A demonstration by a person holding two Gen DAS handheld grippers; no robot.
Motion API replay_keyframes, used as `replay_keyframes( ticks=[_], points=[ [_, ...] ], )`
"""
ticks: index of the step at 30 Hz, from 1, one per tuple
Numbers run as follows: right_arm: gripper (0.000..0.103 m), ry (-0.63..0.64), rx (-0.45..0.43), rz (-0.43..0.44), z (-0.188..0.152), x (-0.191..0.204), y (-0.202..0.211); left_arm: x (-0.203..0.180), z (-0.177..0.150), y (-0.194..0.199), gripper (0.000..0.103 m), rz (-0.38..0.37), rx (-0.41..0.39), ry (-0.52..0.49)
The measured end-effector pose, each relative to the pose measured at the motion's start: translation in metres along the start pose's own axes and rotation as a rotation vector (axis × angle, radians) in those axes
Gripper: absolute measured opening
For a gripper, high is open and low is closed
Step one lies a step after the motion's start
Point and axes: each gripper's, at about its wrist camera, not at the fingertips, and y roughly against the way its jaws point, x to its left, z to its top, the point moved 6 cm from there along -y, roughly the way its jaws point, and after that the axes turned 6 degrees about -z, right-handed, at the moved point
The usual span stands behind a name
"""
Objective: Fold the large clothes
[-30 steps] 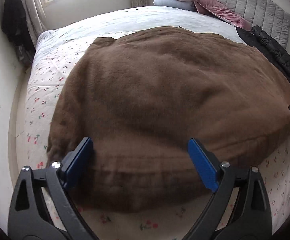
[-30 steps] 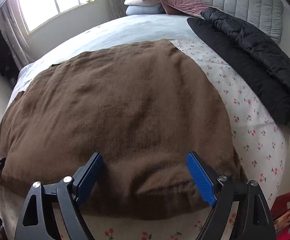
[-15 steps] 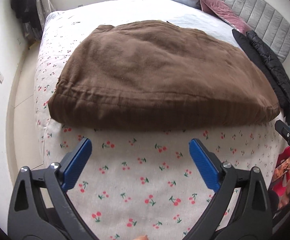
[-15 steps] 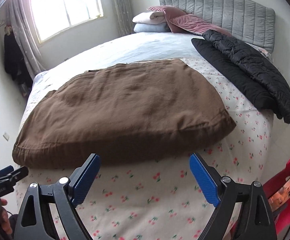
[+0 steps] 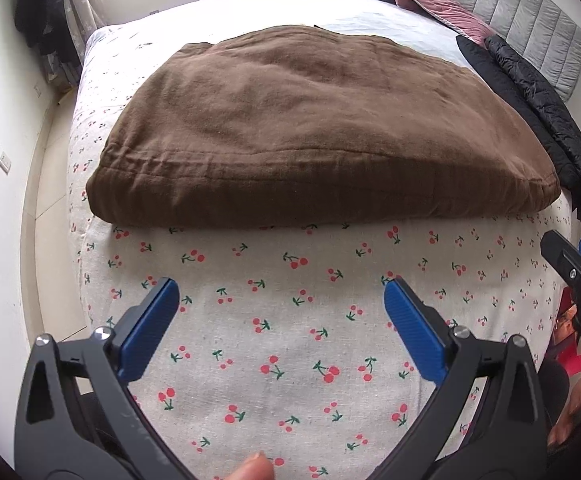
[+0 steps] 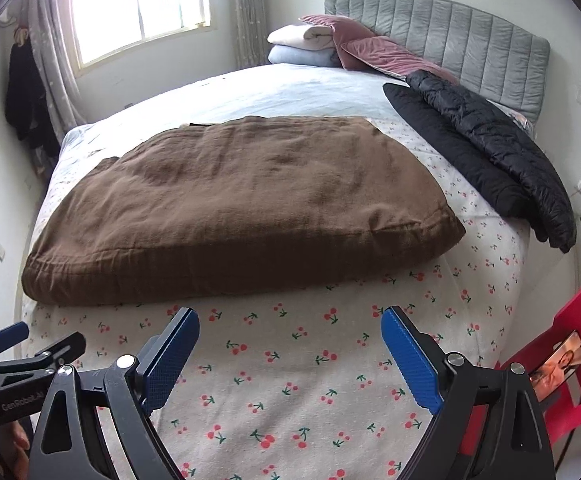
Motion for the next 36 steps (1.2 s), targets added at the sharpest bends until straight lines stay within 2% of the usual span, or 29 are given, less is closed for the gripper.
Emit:
replay_keyframes(
  ticks=[23, 26, 29, 36],
  points=[
    [0.094, 0.042, 0.069, 0.03, -0.008, 0.015, -0.016, -0.015, 0.005, 0.002, 0.102, 0.009, -0.003, -0.05],
    [0.094, 0.066, 0.076, 0.031, -0.005, 0.017, -0.018, -0.014, 0.012, 0.007, 0.102, 0.02, -0.029, -0.053],
    [0.094, 0.036, 0.069, 0.016, -0.003, 0.012, -0.019, -0.01, 0.014, 0.006, 0.102, 0.024, -0.033, -0.026],
    [0.094, 0.021, 0.099, 0.028, -0.011, 0.012, -0.023, -0.01, 0.008, 0.003, 0.102, 0.027, -0.019, -0.031]
  ],
)
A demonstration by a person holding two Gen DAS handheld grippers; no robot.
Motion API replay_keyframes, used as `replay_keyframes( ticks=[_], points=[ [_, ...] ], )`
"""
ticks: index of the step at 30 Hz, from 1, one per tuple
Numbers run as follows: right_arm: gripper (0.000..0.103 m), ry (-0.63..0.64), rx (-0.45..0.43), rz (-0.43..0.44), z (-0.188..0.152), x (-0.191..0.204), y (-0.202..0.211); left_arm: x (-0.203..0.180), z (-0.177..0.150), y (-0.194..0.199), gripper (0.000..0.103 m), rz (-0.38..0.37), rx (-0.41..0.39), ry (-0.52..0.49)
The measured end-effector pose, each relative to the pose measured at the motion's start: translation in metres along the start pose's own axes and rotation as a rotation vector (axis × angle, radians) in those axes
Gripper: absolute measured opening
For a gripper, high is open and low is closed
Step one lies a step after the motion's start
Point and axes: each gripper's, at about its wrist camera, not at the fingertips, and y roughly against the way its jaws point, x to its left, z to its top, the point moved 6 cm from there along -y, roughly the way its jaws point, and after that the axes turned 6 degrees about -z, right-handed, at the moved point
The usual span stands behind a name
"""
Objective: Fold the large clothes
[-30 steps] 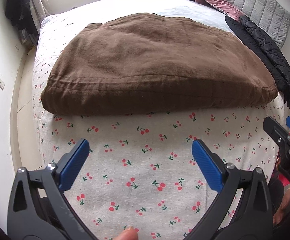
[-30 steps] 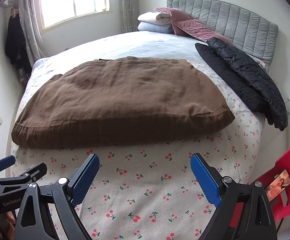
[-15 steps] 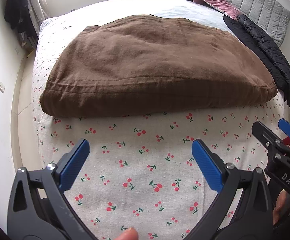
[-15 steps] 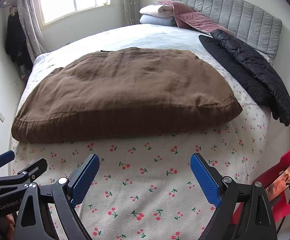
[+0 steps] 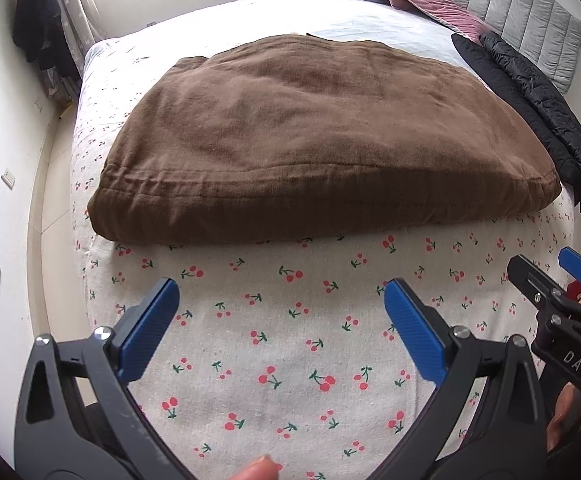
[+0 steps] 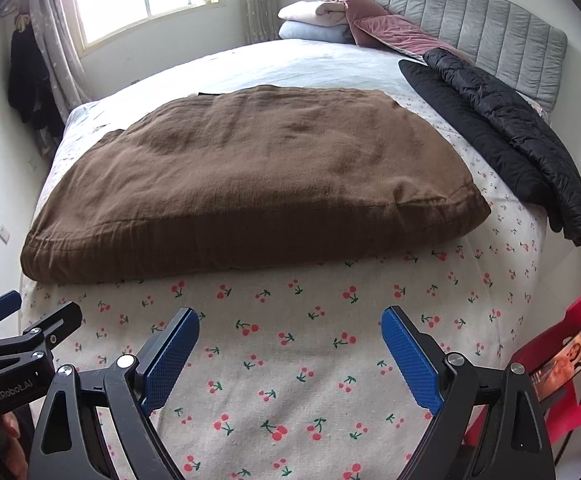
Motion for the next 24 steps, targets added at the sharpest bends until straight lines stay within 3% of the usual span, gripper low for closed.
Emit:
replay_keyframes(
  ticks=[24],
  points=[
    [0.094, -0.029, 0.008, 0.003, -0.0047, -0.0043, -0.0026, -0.0079, -0.0031, 0.0002, 0.102, -0.004, -0.001, -0.035]
  ],
)
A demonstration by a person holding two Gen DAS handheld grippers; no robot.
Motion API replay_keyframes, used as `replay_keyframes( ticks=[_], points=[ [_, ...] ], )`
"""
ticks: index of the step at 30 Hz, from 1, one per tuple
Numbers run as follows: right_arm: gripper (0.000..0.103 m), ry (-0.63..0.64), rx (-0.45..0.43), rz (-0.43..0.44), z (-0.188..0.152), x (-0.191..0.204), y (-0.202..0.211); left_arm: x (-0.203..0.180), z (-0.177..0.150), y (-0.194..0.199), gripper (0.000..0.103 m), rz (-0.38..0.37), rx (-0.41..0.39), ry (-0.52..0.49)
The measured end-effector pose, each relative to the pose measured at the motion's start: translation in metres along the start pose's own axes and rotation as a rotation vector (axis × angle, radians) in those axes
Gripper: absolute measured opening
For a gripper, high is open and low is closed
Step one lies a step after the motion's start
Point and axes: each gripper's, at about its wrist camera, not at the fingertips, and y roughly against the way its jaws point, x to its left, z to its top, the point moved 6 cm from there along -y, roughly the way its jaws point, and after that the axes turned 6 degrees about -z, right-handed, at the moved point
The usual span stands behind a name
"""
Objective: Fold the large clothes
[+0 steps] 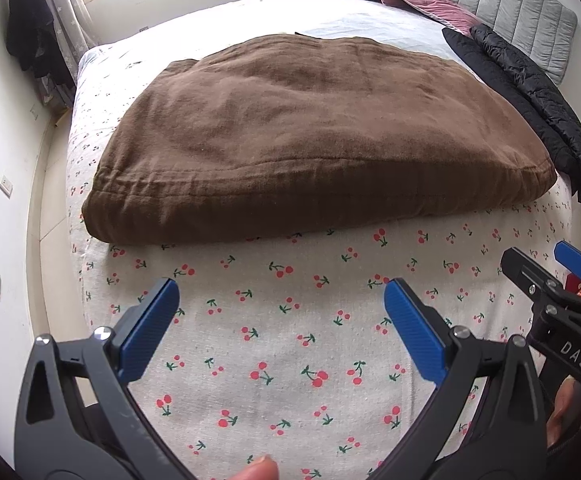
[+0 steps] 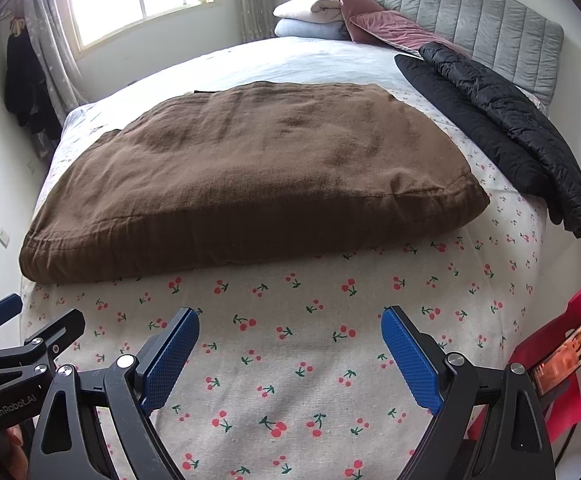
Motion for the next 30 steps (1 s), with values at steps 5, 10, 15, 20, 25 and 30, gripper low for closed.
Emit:
replay_keyframes(
  ticks=[5, 10, 15, 20, 25, 30],
  points=[
    [0.094, -0.006, 0.002, -0.003, -0.001, -0.0021, -0.0002, -0.0005, -0.0007, -0.0012, 0.102, 0.0, 0.002, 0.007],
    [0.094, -0.007, -0.003, -0.003, -0.0017, -0.0034, 0.001, -0.0011, -0.002, -0.004, 0.102, 0.018, 0.008, 0.005],
    [0.094, -0.018, 0.0, -0.003, -0.0036, -0.0067, 0.0003, -0.0008, -0.0035, -0.0064, 0.102, 0.033, 0.016, 0.013],
    [0.094, -0.023, -0.004, -0.001, -0.0036, -0.0077, 0.001, -0.001, -0.0037, -0.0076, 0.102, 0.029, 0.024, 0.02],
    [0.094, -0.021, 0.002, 0.003, -0.0046, -0.0061, -0.0002, -0.0039, -0.005, -0.0076, 0.102, 0.021, 0.029, 0.016],
    [0.094, -0.018, 0.0, 0.001, -0.0041, -0.0049, 0.0002, -0.0047, -0.0052, -0.0068, 0.102, 0.019, 0.028, 0.014]
  ],
)
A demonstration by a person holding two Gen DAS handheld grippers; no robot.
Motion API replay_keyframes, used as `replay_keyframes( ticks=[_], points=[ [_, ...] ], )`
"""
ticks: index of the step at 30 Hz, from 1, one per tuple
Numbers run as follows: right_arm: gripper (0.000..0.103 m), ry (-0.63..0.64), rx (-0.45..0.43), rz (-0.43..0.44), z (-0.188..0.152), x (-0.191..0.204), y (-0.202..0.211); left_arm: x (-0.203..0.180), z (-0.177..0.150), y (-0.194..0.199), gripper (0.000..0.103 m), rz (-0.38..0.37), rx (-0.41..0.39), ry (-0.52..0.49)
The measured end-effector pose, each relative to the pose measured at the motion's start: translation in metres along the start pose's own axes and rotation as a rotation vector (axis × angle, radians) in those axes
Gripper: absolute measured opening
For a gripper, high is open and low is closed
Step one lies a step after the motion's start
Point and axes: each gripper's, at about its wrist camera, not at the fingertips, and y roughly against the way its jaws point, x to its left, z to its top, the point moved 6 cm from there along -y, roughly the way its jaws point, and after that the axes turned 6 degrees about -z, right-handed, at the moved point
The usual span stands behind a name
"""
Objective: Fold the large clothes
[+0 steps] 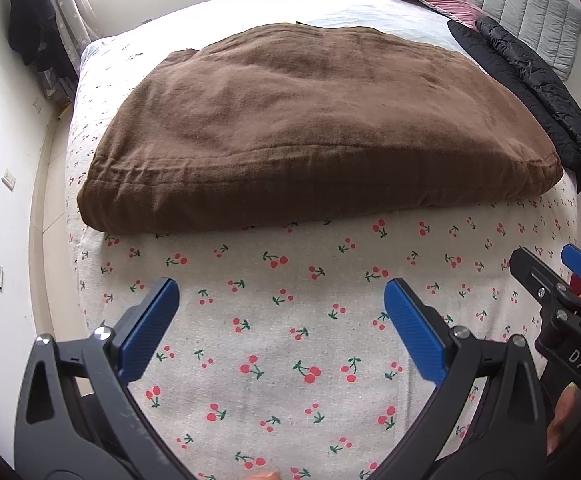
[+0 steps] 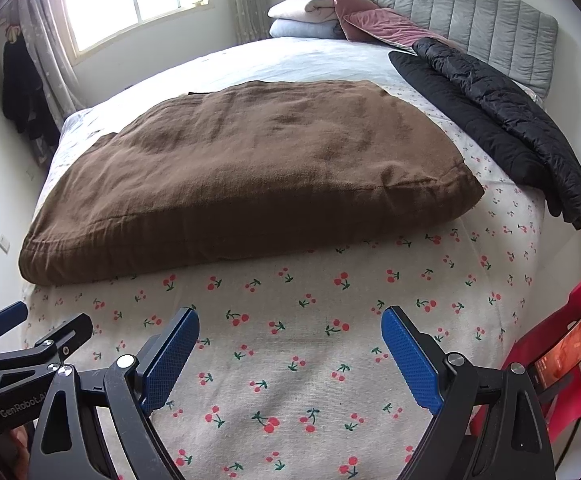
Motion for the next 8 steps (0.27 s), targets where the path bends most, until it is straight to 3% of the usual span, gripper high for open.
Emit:
replay_keyframes(
  ticks=[8],
  points=[
    [0.094, 0.005, 0.004, 0.0, -0.0005, 0.0033, 0.0002, 0.0026, -0.0001, 0.0026, 0.102, -0.002, -0.005, 0.0]
  ],
)
